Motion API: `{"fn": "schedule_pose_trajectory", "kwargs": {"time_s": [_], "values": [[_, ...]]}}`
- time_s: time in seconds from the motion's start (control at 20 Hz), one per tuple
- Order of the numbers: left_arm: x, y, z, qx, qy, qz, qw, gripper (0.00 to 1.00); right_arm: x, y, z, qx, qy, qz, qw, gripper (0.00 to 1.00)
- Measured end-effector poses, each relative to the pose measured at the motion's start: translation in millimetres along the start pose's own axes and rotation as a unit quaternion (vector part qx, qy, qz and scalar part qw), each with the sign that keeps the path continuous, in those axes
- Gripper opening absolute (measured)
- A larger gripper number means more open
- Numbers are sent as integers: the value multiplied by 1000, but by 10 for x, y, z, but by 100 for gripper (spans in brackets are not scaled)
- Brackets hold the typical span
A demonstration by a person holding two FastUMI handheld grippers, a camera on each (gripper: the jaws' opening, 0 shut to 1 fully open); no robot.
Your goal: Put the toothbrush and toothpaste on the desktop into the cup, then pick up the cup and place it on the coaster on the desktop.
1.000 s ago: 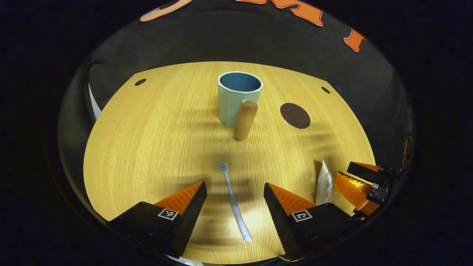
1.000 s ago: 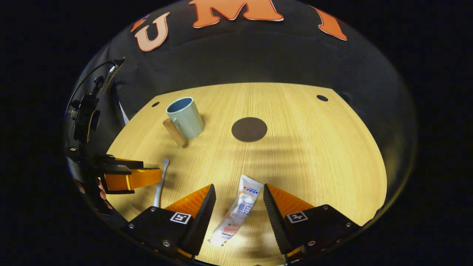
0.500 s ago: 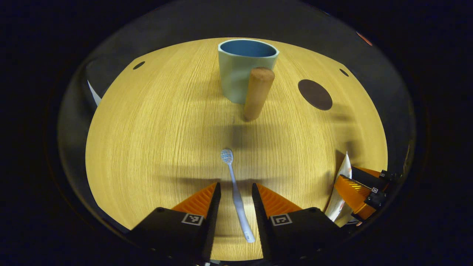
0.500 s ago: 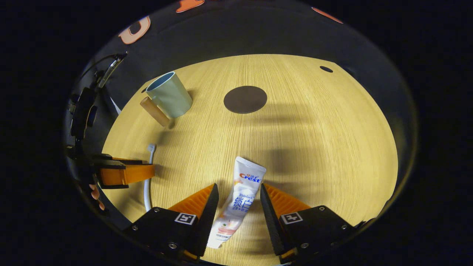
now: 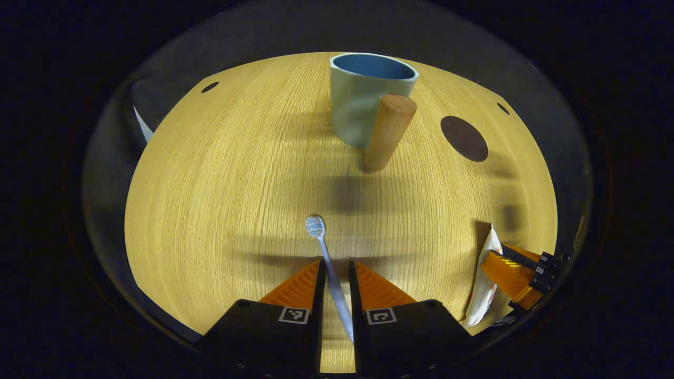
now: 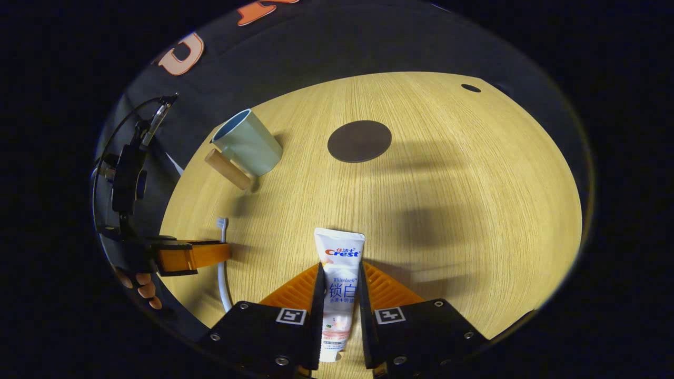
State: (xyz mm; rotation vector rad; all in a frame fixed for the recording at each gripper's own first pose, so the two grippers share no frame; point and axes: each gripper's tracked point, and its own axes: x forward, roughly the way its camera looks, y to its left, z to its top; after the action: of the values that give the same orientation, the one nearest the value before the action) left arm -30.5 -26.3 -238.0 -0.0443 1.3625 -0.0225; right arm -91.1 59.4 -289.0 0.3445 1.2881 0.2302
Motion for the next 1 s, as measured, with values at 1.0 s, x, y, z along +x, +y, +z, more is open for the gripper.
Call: {"fn": "schedule_pose_trajectory", "kwargs": {"time_s": [1.0], "values": [[196, -48, 275, -17, -53, -14, 998, 5, -36, 20, 96, -53, -62, 43, 996, 12]]}}
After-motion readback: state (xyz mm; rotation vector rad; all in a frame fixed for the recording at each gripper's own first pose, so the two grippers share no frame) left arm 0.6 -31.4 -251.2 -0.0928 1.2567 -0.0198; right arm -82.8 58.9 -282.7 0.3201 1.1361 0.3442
